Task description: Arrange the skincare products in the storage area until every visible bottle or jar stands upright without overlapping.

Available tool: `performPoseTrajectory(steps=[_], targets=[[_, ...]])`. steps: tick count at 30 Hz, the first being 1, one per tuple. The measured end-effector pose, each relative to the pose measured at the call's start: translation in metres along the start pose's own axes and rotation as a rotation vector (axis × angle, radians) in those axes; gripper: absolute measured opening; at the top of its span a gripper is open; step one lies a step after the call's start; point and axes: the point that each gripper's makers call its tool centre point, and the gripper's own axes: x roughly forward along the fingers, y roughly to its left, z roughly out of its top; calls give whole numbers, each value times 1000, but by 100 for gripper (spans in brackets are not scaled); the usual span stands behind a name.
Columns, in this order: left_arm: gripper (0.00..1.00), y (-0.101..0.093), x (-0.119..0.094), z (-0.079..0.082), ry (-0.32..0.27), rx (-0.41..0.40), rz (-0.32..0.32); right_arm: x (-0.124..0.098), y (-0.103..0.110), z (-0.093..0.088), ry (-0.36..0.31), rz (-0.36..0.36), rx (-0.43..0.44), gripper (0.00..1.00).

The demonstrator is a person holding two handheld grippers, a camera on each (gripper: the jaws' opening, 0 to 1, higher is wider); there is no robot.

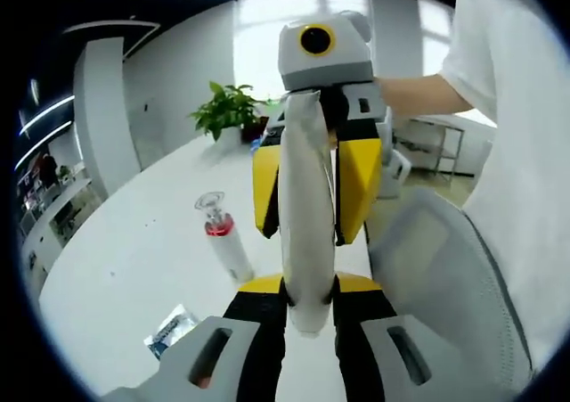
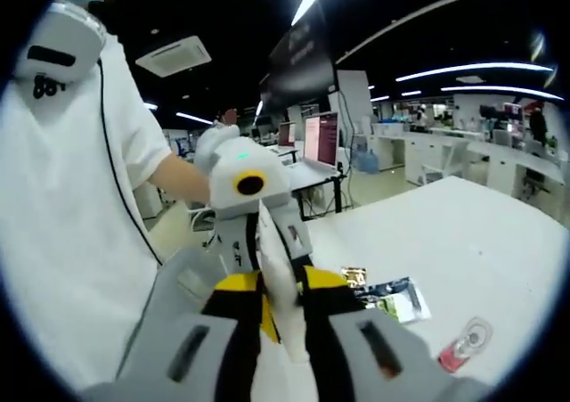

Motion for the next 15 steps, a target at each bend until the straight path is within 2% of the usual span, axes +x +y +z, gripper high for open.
performPoseTrajectory(steps=[4, 10, 15], targets=[[15, 7, 6, -3, -3, -13, -5, -1, -7, -4, -13, -34, 20, 23], [15, 20, 14, -2, -20, -19, -13, -2, -16, -18, -5, -99, 58, 41], [15, 33, 19, -4, -21, -17, -13, -9, -28, -23, -33, -167, 88, 48]])
